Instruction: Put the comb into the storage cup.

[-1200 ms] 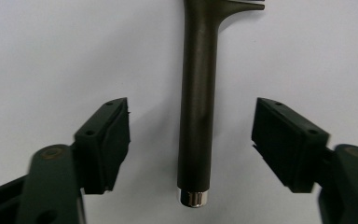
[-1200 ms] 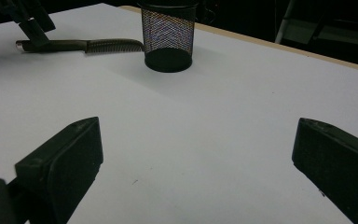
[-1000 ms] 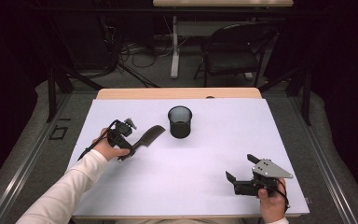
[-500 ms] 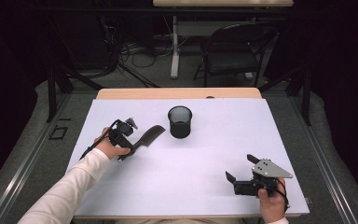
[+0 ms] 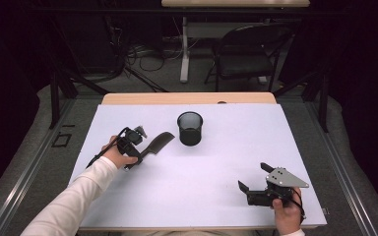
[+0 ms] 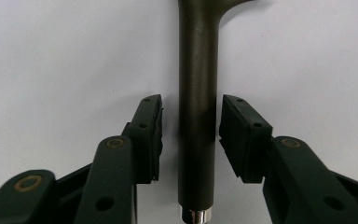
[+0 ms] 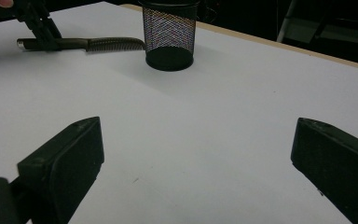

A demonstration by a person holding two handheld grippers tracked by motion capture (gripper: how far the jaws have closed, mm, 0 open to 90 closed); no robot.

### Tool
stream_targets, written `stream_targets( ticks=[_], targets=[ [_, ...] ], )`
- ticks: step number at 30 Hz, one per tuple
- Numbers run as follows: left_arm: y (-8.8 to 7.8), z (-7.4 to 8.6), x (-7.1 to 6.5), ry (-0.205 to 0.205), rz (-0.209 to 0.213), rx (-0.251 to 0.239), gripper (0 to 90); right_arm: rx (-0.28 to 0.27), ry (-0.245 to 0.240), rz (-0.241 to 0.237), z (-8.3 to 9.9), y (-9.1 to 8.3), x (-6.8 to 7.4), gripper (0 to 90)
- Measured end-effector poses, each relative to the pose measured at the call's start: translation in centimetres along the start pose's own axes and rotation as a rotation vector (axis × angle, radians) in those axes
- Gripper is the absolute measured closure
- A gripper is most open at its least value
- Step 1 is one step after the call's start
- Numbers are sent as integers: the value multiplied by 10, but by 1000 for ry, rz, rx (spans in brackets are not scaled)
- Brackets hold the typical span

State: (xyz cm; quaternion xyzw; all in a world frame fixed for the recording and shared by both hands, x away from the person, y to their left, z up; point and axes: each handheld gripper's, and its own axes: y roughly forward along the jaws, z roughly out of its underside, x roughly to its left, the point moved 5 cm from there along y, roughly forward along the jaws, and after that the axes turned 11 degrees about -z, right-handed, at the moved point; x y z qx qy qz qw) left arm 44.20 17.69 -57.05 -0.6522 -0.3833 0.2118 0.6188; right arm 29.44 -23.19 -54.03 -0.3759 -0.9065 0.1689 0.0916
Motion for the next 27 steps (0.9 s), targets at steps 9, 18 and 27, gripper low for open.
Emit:
stream_targets(
  ticks=[9, 18, 27],
  targets=[
    [3, 0, -2, 10, 6, 16, 645, -6, -1, -1, 0, 1, 0, 22],
    [3, 0, -3, 10, 13, 14, 665, -1, -2, 0, 0, 0, 0, 23],
    [3, 0, -3, 7, 19, 21, 692, -3, -3, -2, 0, 1, 0, 23]
  ],
)
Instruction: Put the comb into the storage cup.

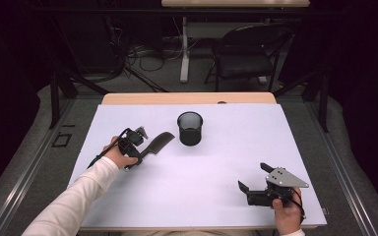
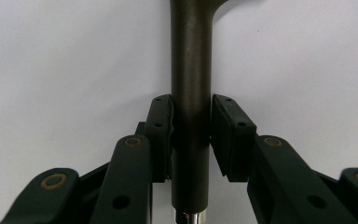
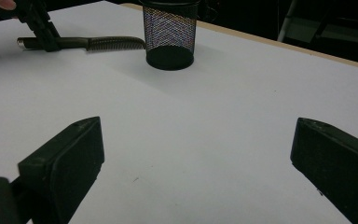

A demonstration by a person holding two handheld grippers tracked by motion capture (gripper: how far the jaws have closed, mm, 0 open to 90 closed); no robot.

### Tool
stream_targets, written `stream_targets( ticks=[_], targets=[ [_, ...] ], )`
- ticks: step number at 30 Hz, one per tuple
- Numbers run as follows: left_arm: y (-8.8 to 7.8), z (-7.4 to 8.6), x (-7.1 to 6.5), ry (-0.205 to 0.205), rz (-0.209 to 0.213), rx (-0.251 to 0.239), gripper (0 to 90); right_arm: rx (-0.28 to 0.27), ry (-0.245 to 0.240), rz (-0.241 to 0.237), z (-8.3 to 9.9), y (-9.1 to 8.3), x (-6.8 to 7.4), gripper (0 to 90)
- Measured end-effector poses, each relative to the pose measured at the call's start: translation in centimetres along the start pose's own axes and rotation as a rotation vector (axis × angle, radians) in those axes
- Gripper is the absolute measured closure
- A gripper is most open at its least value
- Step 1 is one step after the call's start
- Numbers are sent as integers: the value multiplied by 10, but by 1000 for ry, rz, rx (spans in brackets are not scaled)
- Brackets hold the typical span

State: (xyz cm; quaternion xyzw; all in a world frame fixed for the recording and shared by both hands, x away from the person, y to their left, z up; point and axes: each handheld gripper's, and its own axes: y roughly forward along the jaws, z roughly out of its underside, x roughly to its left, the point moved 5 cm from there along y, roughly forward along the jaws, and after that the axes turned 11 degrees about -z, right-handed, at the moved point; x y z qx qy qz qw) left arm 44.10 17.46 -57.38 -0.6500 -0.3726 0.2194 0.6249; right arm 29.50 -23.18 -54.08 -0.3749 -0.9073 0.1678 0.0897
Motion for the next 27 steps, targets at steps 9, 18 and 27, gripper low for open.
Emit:
stream_targets(
  ticks=[9, 18, 27],
  targets=[
    [0, 0, 0, -20, 4, -1, 714, 5, -1, 2, 0, 0, 0, 25],
    [0, 0, 1, -31, 10, 3, 721, 4, 0, 0, 0, 0, 0, 25],
    [0, 0, 1, -37, 10, 3, 722, 6, -1, 2, 0, -1, 0, 25]
  ],
)
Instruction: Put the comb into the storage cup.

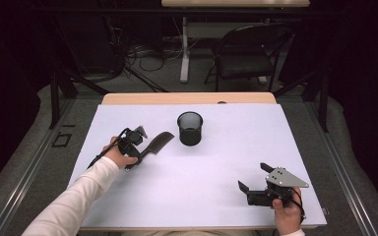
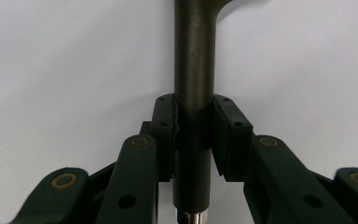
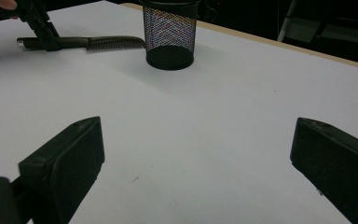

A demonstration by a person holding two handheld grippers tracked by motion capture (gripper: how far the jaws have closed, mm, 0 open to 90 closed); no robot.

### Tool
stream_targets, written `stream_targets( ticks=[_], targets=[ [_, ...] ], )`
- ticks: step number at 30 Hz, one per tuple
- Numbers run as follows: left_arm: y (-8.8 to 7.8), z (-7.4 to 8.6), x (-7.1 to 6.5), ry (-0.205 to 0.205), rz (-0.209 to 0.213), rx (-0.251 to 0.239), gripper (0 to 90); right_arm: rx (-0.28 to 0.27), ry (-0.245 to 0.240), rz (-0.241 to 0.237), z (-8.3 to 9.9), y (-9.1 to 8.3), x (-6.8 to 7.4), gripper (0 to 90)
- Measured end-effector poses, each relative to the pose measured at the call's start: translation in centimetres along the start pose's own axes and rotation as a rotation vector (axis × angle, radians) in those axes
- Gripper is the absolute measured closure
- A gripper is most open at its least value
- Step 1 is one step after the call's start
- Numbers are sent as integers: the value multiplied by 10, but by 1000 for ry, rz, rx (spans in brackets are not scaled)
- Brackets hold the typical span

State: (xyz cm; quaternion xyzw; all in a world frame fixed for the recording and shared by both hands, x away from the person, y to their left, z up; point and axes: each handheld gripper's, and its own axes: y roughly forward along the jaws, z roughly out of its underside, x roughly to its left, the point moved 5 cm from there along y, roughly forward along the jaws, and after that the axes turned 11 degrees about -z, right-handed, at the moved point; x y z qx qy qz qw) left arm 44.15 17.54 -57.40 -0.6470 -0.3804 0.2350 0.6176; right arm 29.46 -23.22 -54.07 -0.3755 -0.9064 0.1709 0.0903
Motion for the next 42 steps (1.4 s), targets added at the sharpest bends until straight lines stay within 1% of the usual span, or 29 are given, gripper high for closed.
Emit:
stream_targets(
  ticks=[5, 7, 26, 28, 30, 32, 36, 40, 42],
  targets=[
    [0, 0, 0, -3, -2, 1, 723, -6, 1, -2, 0, 1, 0, 25],
    [0, 0, 0, -13, 1, 3, 723, -3, 0, -2, 0, 0, 0, 25],
    [-1, 1, 1, -23, 14, 8, 725, 0, 0, -3, 0, 0, 0, 25],
    [-1, 1, 1, -33, 18, 4, 725, 0, 0, -3, 0, 0, 0, 25],
    [-2, 1, 2, -29, 21, 4, 725, 2, 0, -3, 0, 0, 0, 25],
    [-3, 1, 3, -35, 22, 3, 725, 2, 0, -3, 0, 0, 0, 25],
    [-4, 2, 3, -34, 20, 1, 725, 0, 1, -4, 0, 1, 0, 25],
    [-6, 2, 4, -44, 23, -7, 726, 1, 1, -3, 0, 1, 0, 25],
    [-7, 2, 5, -49, 32, -15, 726, 2, 2, -5, 0, 1, 0, 25]
  ],
)
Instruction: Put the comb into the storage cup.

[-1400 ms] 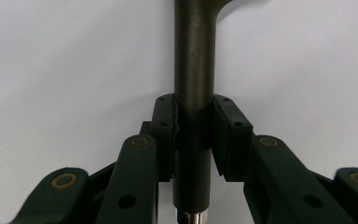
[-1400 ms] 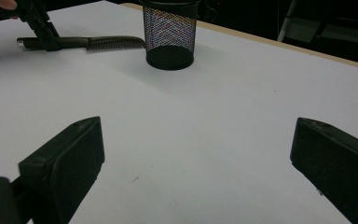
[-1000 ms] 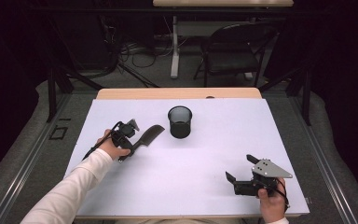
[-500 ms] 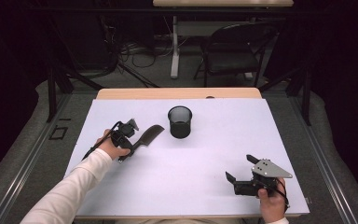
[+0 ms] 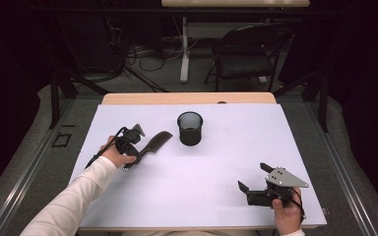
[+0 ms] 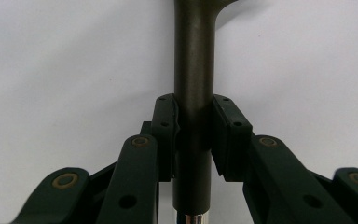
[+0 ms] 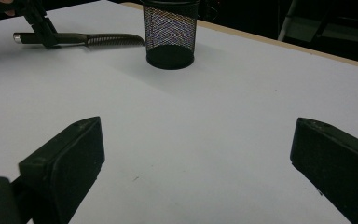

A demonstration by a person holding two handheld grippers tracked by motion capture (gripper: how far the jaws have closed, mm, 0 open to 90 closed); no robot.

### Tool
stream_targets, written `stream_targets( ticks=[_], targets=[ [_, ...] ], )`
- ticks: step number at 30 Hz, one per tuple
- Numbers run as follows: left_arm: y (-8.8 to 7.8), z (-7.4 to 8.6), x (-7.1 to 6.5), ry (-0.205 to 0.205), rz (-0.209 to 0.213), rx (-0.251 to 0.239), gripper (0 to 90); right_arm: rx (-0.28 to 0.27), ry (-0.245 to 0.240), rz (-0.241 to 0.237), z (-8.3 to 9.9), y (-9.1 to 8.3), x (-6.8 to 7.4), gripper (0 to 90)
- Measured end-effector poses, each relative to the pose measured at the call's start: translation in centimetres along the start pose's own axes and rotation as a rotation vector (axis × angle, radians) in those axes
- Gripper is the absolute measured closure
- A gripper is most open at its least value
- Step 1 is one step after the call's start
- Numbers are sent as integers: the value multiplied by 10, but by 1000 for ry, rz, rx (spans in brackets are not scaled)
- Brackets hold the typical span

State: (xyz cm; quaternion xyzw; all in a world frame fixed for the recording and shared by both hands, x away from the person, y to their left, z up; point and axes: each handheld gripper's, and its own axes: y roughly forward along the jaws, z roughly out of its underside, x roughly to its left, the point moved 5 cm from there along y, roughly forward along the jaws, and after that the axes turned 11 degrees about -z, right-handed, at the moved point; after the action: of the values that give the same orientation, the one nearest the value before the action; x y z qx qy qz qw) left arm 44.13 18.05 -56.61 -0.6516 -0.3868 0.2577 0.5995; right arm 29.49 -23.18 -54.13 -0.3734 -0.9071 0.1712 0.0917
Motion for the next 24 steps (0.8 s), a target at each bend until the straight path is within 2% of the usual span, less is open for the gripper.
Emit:
stream_targets(
  ticks=[16, 24],
  targets=[
    [-12, 2, 8, -38, 19, -59, 726, 1, 1, 1, 0, 0, 0, 25],
    [-20, 3, 13, -68, 21, -113, 726, 4, 0, 1, 0, 0, 0, 25]
  ],
)
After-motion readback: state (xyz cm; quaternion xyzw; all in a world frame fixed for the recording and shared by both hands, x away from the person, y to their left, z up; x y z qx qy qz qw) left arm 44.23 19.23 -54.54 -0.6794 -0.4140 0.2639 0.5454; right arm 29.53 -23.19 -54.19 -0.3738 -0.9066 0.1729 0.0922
